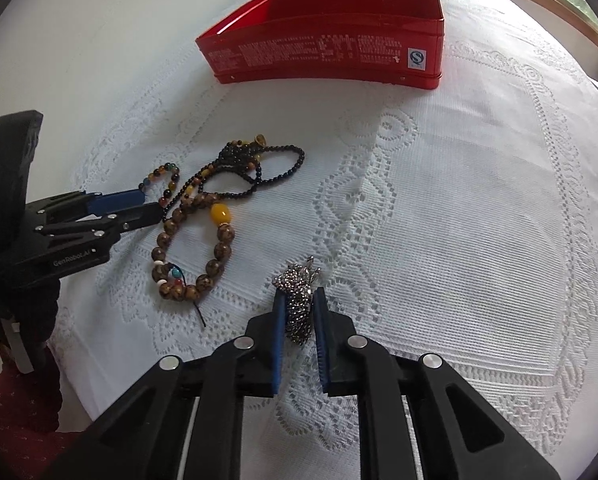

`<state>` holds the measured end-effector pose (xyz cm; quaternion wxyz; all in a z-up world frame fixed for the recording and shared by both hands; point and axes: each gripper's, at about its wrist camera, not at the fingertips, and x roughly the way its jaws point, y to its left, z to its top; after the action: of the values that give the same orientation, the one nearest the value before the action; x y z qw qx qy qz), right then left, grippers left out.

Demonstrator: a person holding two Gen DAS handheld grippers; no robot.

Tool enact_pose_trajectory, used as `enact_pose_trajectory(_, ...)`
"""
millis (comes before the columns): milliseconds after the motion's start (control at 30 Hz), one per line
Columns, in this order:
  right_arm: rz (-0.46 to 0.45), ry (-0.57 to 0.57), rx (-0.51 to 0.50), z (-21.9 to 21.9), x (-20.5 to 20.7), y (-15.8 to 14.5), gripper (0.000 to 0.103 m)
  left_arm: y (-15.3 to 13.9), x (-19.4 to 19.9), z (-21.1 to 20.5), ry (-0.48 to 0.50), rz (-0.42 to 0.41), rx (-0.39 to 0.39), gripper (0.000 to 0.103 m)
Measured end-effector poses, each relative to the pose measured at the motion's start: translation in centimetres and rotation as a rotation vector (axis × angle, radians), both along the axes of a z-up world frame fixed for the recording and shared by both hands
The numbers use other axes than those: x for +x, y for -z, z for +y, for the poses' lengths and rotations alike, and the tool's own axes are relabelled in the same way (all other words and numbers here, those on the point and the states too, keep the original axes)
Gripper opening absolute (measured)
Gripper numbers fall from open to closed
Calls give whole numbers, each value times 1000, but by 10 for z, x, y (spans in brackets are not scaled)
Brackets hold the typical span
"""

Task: Organize jewelry
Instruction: 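Grasp the silver charm with the right tool while the left tool grasps the multicolour bead bracelet, then carry the silver charm and multicolour bracelet over the red box with both tools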

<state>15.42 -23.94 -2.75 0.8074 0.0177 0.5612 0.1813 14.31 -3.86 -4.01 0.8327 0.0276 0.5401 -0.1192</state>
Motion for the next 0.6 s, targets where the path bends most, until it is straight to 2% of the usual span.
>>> enact_pose_trajectory(33,1,1,-1,0,0,0,14,0,-1,0,1,-6,11,37)
enact_pose_trajectory(100,2,5,-4,1,2,1,14,0,-2,-1,3,-18,32,28)
enact_pose_trajectory(167,4,9,-9,1,3,1,14,0,0,-1,0,-20,33,11)
enact_pose_trajectory(200,5,11,-12,1,4,1,14,0,2,-1,-6,-18,29,9)
enact_pose_trajectory(433,4,7,-47,7,6,3,16,1,14,2,-39,-11,3,8)
enact_pose_trajectory(600,45,32,-2,1,10,3,16,1,13,5,-49,-5,-6,9)
